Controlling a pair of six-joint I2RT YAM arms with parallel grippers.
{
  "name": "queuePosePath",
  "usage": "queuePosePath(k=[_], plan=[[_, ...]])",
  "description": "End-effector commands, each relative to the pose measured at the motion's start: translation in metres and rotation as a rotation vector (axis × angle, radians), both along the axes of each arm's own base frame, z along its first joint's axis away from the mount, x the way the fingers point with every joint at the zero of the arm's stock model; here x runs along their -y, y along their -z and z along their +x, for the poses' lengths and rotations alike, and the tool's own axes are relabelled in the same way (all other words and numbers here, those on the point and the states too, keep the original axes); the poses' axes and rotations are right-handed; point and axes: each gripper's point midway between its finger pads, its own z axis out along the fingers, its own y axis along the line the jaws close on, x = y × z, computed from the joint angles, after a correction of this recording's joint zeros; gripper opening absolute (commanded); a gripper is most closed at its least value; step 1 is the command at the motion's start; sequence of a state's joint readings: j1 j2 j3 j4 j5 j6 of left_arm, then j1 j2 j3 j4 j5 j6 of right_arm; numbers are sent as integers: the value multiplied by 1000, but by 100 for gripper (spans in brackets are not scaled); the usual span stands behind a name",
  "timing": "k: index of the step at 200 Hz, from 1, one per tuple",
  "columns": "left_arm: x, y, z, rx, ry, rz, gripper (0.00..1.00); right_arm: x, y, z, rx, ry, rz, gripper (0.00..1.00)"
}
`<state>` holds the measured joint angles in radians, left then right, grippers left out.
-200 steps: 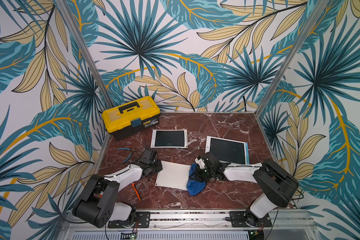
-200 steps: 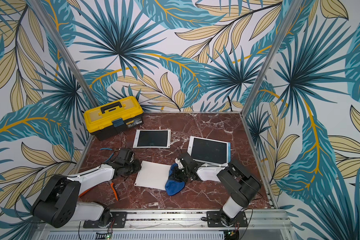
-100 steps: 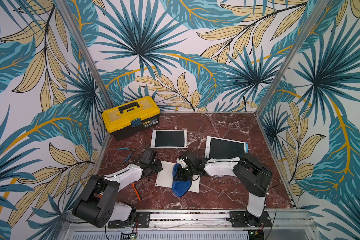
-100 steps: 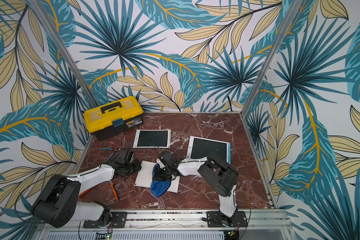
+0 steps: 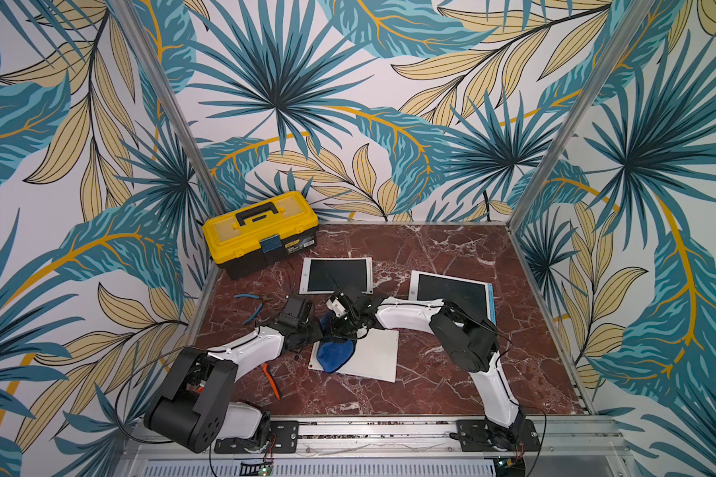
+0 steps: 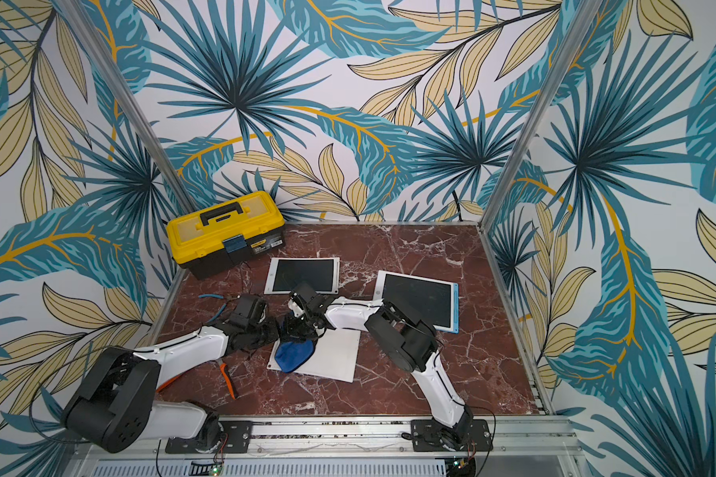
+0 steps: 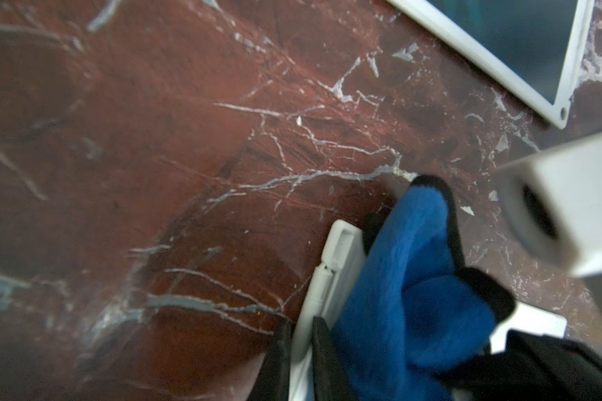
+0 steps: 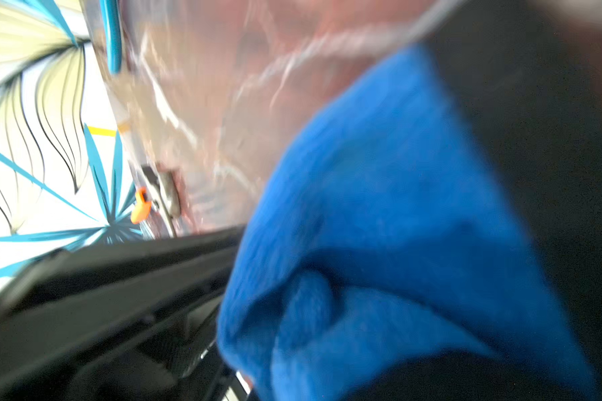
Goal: Wipe the drawing tablet
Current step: Wipe the dirt from the drawing tablet.
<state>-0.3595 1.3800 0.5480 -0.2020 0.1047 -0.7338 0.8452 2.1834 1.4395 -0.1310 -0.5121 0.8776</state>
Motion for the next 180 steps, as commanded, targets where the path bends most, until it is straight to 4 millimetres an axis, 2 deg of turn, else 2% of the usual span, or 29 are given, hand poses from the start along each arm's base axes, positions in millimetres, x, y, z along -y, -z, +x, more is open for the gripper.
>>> queuePosePath(k=[1, 19, 41, 61, 90, 110, 131, 142, 148, 180], plan=[[-6, 27, -38, -169, 15, 37, 14, 68, 36, 20, -26, 113, -155, 11], [-6, 26, -38, -166, 20, 41, 14, 100, 31, 14, -13, 132, -181, 11], [-5, 26, -38, -170, 21, 37, 14, 143, 30, -4, 15, 151, -248, 11], [-5, 26, -38, -169, 20, 34, 14, 178, 34, -34, 2, 146, -318, 11], [-5, 26, -39, -167, 20, 34, 14, 208, 40, -71, -33, 167, -339, 11], [-4, 26, -39, -170, 21, 33, 14, 210, 35, -79, -3, 191, -287, 11], [-3, 25, -37, -168, 20, 31, 14, 194, 28, -88, 26, 161, -264, 11], [-3, 25, -37, -167, 20, 30, 14, 180, 24, -90, 44, 143, -259, 11], [-2, 24, -37, -166, 19, 29, 14, 165, 25, -99, 52, 107, -254, 11], [-2, 21, -36, -156, 11, 22, 14, 94, 33, -100, 36, 61, -161, 11]])
